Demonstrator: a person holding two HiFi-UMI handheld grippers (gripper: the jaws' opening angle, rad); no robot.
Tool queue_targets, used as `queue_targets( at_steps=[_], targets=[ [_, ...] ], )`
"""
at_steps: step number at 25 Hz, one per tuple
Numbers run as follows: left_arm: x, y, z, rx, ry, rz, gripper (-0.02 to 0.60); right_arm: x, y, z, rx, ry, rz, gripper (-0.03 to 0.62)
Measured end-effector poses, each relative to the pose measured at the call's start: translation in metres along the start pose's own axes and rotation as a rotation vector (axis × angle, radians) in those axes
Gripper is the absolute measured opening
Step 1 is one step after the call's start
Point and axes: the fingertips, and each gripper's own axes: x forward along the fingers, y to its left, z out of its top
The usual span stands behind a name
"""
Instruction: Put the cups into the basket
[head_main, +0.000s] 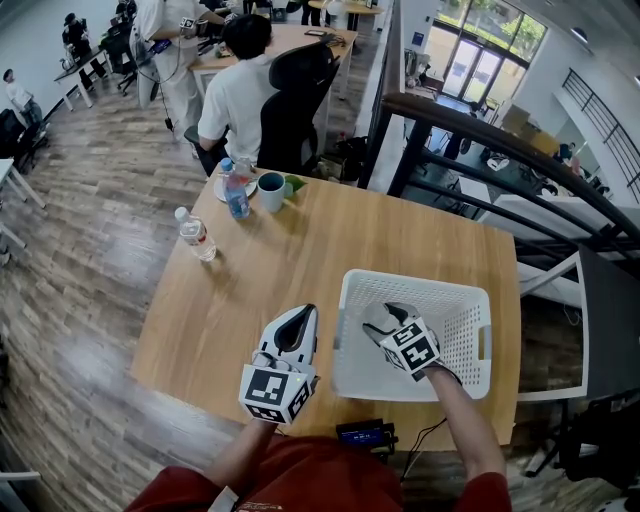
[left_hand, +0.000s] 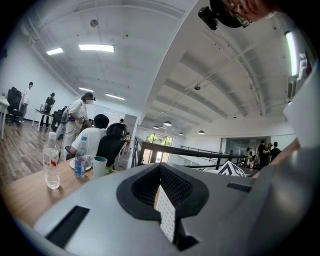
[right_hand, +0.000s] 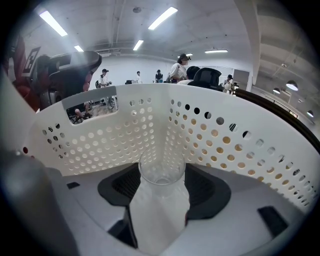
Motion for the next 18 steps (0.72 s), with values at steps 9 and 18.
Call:
queue_targets(
  at_steps=[9,18],
  targets=[
    [0.000,0.000,0.000,0.000,-0.005,0.000,0.006,0.000,-0.002,-0.002,0.023,-0.015,0.009,0.282],
    [0.000,0.000,0.002,-0.003,-0.009,0.001,0.006,-0.006,-0.006,0.007,0.001,-0.038,-0.017,0.290]
  ],
)
